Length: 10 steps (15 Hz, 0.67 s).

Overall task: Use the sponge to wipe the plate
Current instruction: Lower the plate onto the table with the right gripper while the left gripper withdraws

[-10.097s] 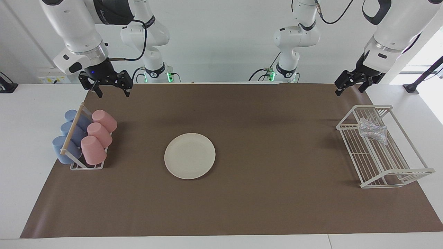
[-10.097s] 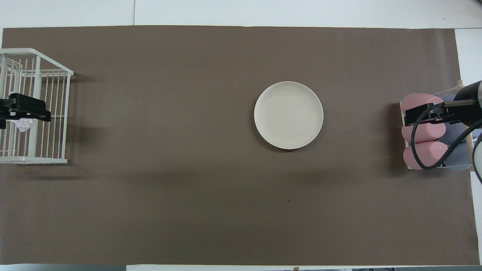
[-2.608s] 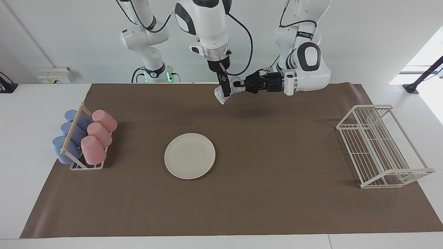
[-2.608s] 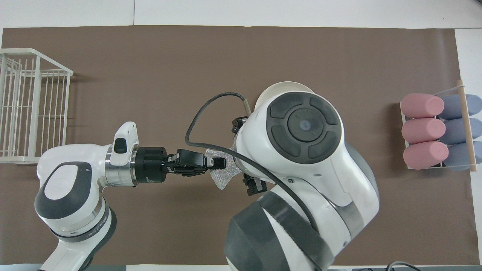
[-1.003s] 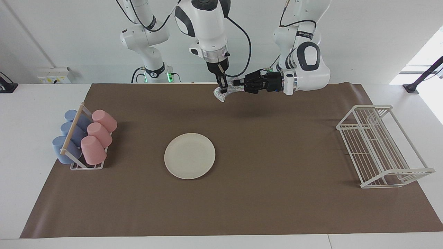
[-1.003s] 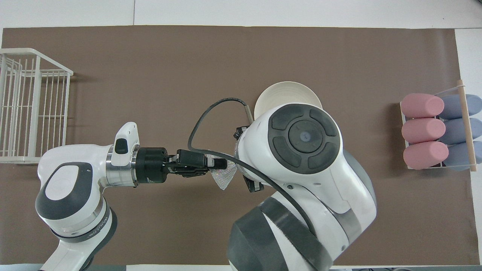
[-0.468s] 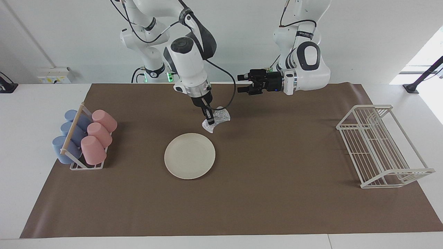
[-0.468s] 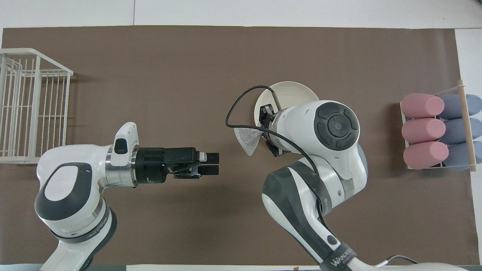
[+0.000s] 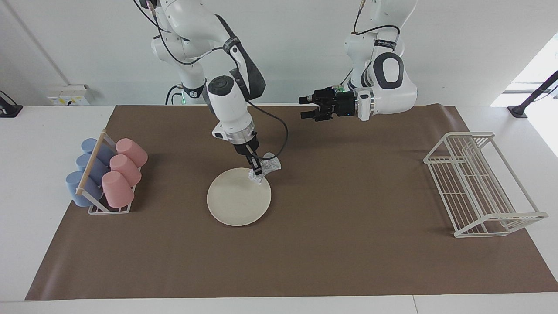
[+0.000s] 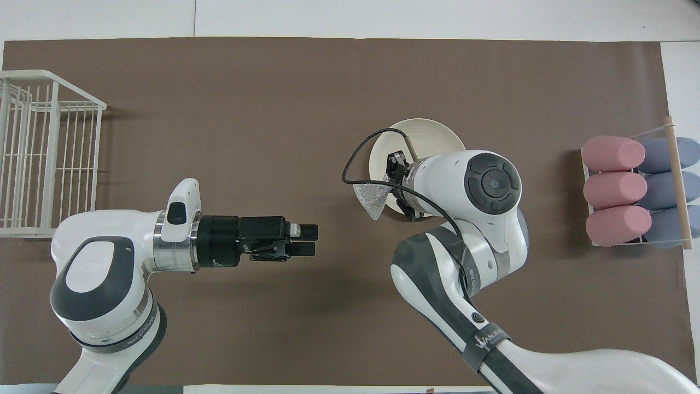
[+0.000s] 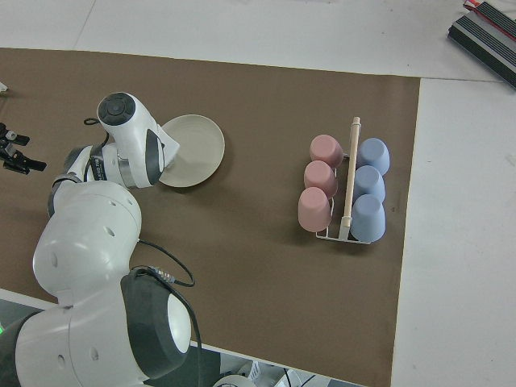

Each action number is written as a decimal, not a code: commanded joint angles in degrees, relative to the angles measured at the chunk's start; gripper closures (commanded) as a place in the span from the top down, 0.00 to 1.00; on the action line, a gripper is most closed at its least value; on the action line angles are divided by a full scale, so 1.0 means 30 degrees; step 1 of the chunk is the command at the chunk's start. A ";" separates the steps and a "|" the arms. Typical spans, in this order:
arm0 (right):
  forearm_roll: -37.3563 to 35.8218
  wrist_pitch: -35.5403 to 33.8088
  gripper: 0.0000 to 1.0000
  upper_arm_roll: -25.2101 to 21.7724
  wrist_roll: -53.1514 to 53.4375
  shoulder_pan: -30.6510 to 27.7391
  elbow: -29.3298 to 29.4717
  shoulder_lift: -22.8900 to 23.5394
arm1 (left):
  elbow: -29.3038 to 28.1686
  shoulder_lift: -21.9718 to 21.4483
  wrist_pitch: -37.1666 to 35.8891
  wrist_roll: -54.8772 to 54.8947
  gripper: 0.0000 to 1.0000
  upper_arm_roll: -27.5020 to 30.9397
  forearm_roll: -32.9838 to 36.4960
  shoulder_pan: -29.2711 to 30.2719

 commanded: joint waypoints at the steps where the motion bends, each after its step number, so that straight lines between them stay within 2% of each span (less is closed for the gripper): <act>1: 0.0232 0.0276 0.00 0.0166 -0.0928 -0.0472 0.0088 0.0275 | 0.0075 -0.0078 0.0757 -0.0936 1.00 0.0020 0.2161 0.1075; 6: 0.0231 0.0247 0.00 0.0166 -0.5051 -0.2346 -0.0029 0.0509 | 0.0601 0.0332 0.0874 -0.0967 1.00 0.0020 0.8488 0.2809; 10: 0.0261 0.0276 0.00 0.0195 -0.4361 -0.2144 -0.0233 0.0451 | 0.1509 0.0917 0.1223 -0.1228 1.00 0.0050 1.1947 0.3573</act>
